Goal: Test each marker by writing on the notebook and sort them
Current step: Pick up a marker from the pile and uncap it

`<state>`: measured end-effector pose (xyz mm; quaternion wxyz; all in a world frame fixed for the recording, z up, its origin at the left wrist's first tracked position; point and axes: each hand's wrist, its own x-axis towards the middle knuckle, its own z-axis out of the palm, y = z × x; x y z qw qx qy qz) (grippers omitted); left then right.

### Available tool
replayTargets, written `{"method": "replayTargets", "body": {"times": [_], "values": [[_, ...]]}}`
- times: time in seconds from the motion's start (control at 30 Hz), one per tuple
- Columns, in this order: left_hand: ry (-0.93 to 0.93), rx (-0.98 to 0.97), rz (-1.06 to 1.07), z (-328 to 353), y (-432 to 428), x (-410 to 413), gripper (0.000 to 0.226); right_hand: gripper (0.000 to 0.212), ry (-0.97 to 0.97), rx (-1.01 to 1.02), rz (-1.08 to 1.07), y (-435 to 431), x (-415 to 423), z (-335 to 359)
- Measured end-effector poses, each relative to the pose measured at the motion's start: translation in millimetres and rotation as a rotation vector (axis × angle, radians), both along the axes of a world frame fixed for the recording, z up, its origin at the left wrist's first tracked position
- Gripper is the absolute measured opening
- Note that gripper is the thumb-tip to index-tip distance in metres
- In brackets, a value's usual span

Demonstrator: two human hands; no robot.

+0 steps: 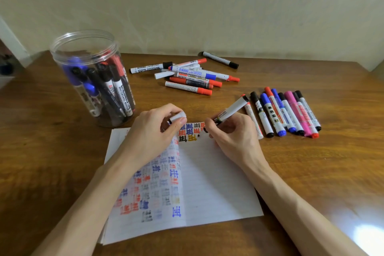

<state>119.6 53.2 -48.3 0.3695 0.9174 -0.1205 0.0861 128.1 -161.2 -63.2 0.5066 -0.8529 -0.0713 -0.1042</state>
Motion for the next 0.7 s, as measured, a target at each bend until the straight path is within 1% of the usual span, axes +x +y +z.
{"method": "replayTargets", "body": {"times": [0.13, 0.3, 0.5, 0.7], "values": [[0.01, 0.0, 0.001, -0.8, 0.0, 0.8, 0.022, 0.02, -0.003, -0.005, -0.037, -2.3, 2.1, -1.4], [0.012, 0.007, -0.001, -2.1, 0.0, 1.6, 0.023, 0.017, 0.013, 0.082, -0.009, -3.6, 0.3, 0.4], [0.013, 0.015, -0.004, -2.0, -0.3, 1.7, 0.024, 0.021, -0.014, 0.029, 0.031, -0.5, -1.8, 0.6], [0.016, 0.014, -0.005, -2.0, 0.4, 1.9, 0.023, 0.019, -0.023, -0.008, -0.025, -2.5, 0.0, -2.3]]}}
